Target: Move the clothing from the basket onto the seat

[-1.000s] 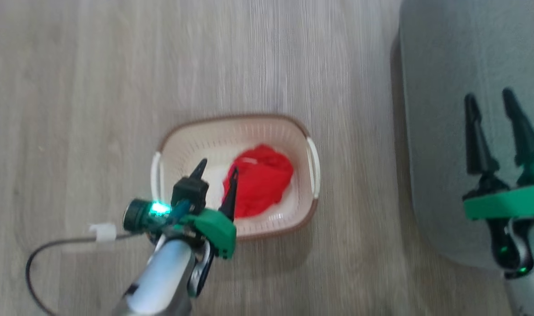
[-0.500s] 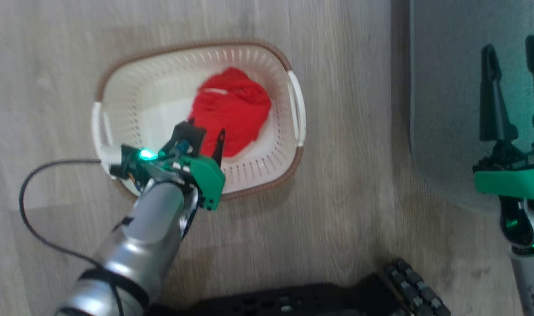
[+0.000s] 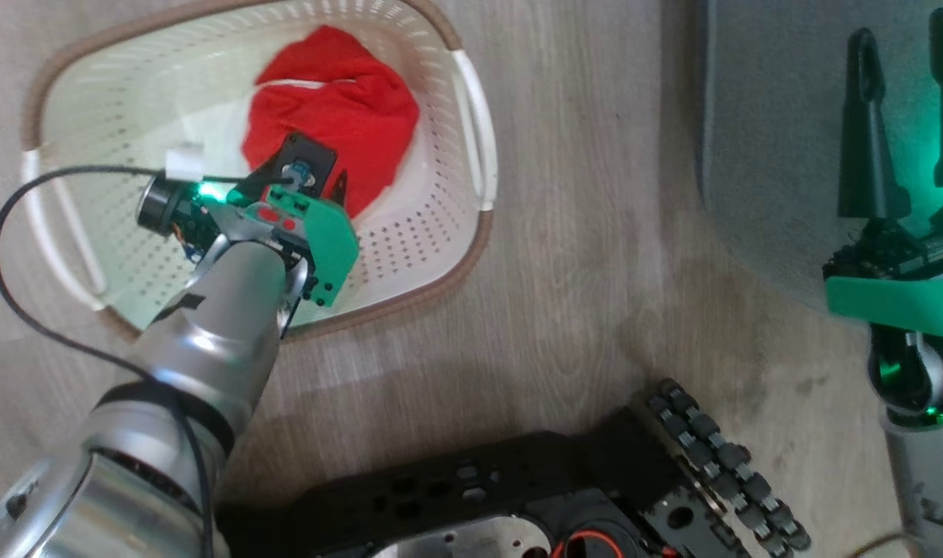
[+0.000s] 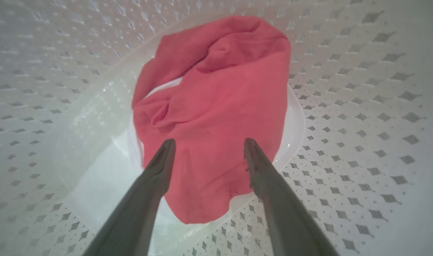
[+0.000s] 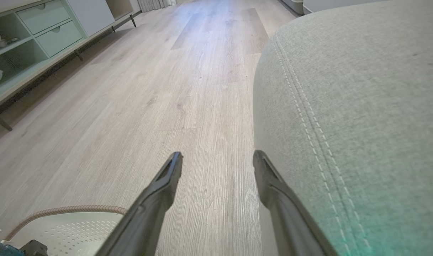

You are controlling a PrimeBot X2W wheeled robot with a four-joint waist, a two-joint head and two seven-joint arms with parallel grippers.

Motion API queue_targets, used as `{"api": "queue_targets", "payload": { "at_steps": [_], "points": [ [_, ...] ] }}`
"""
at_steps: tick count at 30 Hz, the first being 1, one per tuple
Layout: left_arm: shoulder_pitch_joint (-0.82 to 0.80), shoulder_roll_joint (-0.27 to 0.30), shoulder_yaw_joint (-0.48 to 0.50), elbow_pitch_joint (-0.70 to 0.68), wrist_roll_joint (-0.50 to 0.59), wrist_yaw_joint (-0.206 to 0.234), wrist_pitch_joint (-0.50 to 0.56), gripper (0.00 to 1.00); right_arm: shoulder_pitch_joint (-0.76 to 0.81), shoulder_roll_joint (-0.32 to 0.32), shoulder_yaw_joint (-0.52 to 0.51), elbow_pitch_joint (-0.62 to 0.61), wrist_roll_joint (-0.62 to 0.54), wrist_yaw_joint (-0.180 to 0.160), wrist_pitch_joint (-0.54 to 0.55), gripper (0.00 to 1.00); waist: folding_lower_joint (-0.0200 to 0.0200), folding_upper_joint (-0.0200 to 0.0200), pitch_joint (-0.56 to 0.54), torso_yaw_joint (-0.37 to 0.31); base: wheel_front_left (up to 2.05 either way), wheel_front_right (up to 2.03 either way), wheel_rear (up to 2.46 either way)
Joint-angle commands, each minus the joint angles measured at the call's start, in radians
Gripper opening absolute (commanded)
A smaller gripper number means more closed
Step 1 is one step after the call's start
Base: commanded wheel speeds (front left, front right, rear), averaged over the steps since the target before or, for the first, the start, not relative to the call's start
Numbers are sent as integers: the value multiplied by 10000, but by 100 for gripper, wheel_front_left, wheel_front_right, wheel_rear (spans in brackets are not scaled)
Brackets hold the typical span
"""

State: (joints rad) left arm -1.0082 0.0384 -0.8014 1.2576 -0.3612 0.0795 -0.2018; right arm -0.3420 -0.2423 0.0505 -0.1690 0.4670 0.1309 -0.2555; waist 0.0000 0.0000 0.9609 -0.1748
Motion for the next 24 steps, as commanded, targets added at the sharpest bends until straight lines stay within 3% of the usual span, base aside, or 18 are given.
{"api": "queue_targets", "payload": {
  "at_steps": [1,24],
  "points": [
    [67,118,39,30,2,85,87,100,521,25,137,-266,7,-2,-63,100,0,0,199,-192,0,0,0],
    [-790,333,-432,330,115,1374,2533,100,1235,237,194,-1061,-95,-2,-63,100,0,0,1034,-510,0,0,0]
  ]
}}
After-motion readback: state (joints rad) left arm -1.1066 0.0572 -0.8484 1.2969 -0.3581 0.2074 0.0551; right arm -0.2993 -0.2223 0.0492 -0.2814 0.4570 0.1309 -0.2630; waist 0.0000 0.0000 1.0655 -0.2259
